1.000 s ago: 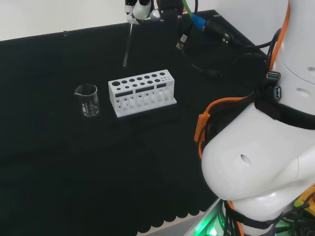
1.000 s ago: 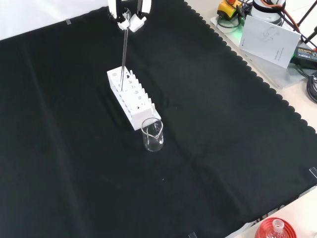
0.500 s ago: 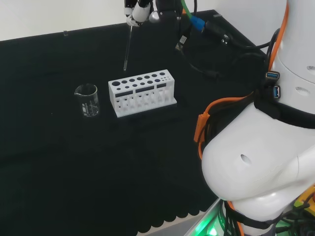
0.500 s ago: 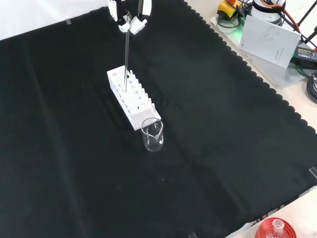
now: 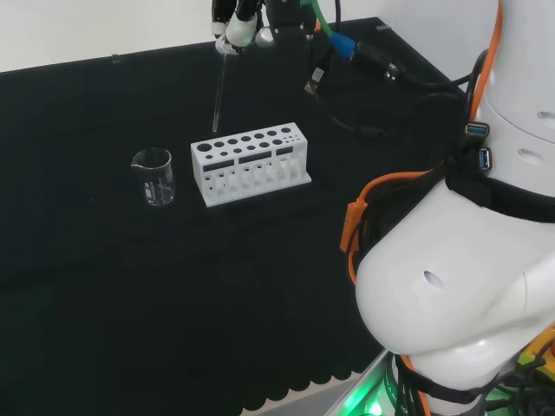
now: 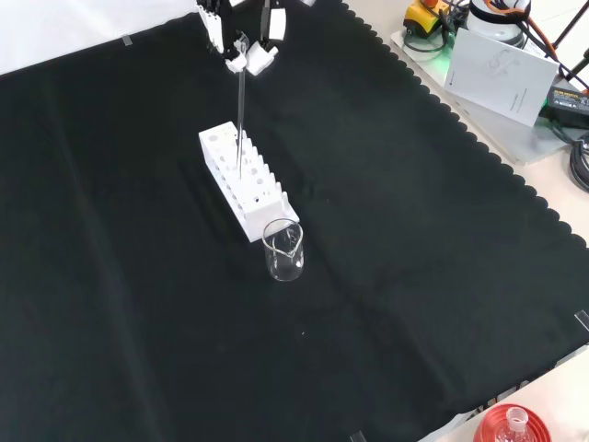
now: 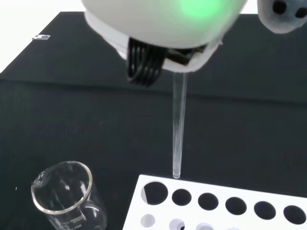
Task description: Put the glass rod back on the white test tube rack.
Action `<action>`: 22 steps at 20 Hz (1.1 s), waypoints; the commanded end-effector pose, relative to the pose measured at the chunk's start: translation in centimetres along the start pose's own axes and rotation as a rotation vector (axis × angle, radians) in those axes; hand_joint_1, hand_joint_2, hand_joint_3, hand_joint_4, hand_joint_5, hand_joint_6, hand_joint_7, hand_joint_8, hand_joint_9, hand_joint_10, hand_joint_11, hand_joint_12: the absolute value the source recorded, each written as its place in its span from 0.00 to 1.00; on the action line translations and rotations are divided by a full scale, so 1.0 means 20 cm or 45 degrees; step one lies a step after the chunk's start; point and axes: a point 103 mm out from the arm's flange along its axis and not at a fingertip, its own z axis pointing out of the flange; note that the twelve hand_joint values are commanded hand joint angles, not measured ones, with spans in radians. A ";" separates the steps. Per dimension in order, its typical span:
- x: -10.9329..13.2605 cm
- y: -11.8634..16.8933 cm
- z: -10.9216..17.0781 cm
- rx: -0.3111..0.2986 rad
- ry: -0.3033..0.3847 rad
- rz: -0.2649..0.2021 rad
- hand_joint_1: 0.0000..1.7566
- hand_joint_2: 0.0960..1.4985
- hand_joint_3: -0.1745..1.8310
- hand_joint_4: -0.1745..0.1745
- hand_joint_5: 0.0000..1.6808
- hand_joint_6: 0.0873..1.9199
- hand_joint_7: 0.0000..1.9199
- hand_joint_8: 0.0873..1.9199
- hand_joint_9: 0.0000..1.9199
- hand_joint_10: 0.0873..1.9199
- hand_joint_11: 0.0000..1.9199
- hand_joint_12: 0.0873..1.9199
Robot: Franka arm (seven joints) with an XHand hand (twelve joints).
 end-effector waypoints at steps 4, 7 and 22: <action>0.00 0.02 0.05 0.027 -0.001 -0.007 0.76 0.32 0.49 0.00 0.79 0.28 0.73 0.25 0.92 0.12 0.85 0.22; -0.02 0.02 0.06 0.029 0.002 -0.001 0.76 0.32 0.49 0.00 0.79 0.28 0.73 0.25 0.92 0.12 0.85 0.22; -0.08 -0.01 0.10 0.038 0.010 0.036 0.76 0.32 0.49 0.00 0.79 0.28 0.73 0.25 0.92 0.12 0.85 0.22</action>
